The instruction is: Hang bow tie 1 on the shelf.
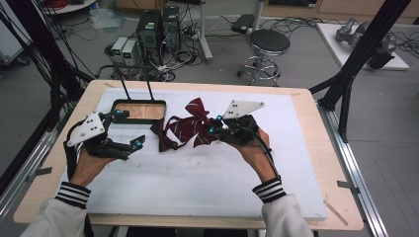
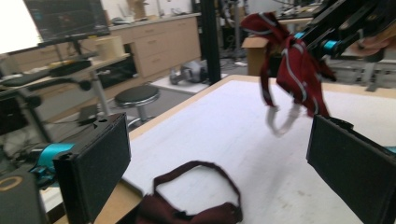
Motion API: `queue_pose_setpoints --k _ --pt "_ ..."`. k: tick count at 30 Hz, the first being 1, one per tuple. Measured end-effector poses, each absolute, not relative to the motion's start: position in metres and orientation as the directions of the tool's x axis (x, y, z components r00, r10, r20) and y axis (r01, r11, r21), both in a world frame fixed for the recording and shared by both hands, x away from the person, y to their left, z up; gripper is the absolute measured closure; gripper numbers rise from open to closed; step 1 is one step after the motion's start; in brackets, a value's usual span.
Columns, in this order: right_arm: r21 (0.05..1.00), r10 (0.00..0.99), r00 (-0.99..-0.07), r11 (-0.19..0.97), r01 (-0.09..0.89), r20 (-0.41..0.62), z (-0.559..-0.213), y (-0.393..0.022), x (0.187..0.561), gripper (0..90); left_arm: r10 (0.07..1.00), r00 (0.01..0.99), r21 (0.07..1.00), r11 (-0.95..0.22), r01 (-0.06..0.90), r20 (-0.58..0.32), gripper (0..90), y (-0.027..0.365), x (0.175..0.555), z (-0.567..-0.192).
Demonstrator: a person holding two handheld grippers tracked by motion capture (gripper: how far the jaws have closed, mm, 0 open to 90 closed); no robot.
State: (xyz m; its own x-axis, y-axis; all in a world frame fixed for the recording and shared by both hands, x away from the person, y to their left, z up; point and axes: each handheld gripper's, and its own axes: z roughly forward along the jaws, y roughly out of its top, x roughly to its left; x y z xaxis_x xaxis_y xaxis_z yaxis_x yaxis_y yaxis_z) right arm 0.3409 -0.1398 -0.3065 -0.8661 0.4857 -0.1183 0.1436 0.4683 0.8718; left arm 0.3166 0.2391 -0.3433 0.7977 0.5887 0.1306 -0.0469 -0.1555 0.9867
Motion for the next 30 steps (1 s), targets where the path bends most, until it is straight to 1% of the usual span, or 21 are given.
queue_pose_setpoints --k 6,11,13,15,22,30 --pt "0.882 0.458 -0.883 0.452 0.130 -0.105 -0.306 -0.135 0.340 76.4 0.512 0.850 0.989 -0.138 -0.059 0.123 6.7 0.229 0.322 -0.331" --pt "0.889 0.435 -0.895 0.444 0.114 -0.102 -0.306 -0.131 0.339 76.4 0.458 0.880 0.987 -0.148 -0.064 0.126 6.8 0.219 0.326 -0.323" --pt "0.905 0.417 -0.907 0.407 0.126 -0.062 -0.307 -0.132 0.339 76.4 0.431 0.893 0.986 -0.154 -0.068 0.129 6.7 0.214 0.328 -0.319" --pt "0.909 0.403 -0.914 0.397 0.125 -0.050 -0.307 -0.132 0.339 76.4 0.411 0.903 0.987 -0.145 -0.072 0.126 6.8 0.209 0.329 -0.317" --pt "0.905 0.348 -0.935 0.417 0.084 -0.074 -0.308 -0.127 0.337 76.4 0.336 0.934 0.986 -0.151 -0.075 0.122 6.8 0.194 0.336 -0.308" --pt "0.904 0.305 -0.948 0.424 0.055 -0.086 -0.308 -0.122 0.333 76.2 0.257 0.957 0.979 -0.187 -0.086 0.133 6.8 0.178 0.344 -0.297"
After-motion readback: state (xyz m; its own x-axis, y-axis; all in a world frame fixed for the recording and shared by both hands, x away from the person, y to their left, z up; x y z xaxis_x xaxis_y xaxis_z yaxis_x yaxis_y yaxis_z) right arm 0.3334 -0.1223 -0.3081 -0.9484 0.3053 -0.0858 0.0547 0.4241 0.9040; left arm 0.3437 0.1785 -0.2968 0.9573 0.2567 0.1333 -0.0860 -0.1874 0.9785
